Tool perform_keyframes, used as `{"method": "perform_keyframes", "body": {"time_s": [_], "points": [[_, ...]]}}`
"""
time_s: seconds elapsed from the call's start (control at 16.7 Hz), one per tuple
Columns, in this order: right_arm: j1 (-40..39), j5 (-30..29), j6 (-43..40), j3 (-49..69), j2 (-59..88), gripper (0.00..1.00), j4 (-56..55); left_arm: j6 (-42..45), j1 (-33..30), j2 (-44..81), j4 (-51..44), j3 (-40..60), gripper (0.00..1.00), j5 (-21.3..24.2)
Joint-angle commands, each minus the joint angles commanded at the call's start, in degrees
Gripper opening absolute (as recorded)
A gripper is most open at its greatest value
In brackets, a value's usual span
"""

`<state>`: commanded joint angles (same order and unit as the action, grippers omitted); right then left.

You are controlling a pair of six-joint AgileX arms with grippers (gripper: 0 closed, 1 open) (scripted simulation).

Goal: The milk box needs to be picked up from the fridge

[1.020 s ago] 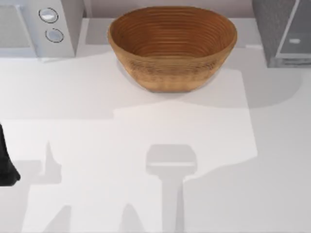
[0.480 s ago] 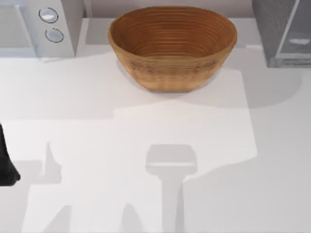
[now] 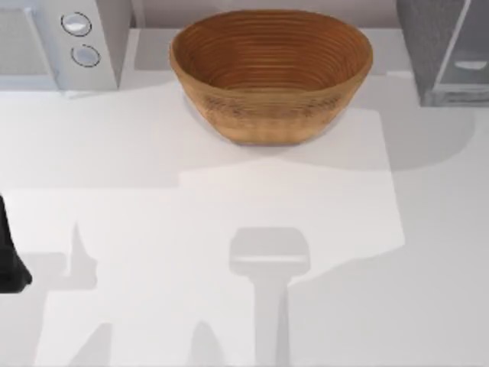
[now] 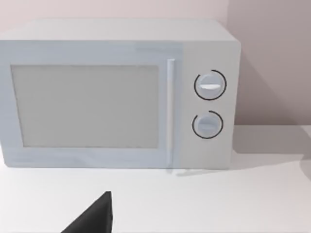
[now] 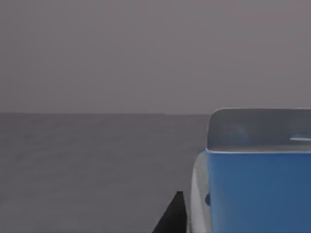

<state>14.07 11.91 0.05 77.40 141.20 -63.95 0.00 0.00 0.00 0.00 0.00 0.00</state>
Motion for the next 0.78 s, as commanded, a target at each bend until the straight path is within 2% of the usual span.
{"method": "perform_keyframes", "body": {"time_s": [0.36, 0.78], "points": [[0.18, 0.01, 0.08, -0.07, -0.32, 0.0, 0.22, 0.0, 0.0, 0.0, 0.0, 0.0, 1.0, 0.0], [0.17, 0.08, 0.16, -0.18, -7.91, 0.0, 7.64, 0.0, 0.0, 0.0, 0.0, 0.0, 1.0, 0.0]]}}
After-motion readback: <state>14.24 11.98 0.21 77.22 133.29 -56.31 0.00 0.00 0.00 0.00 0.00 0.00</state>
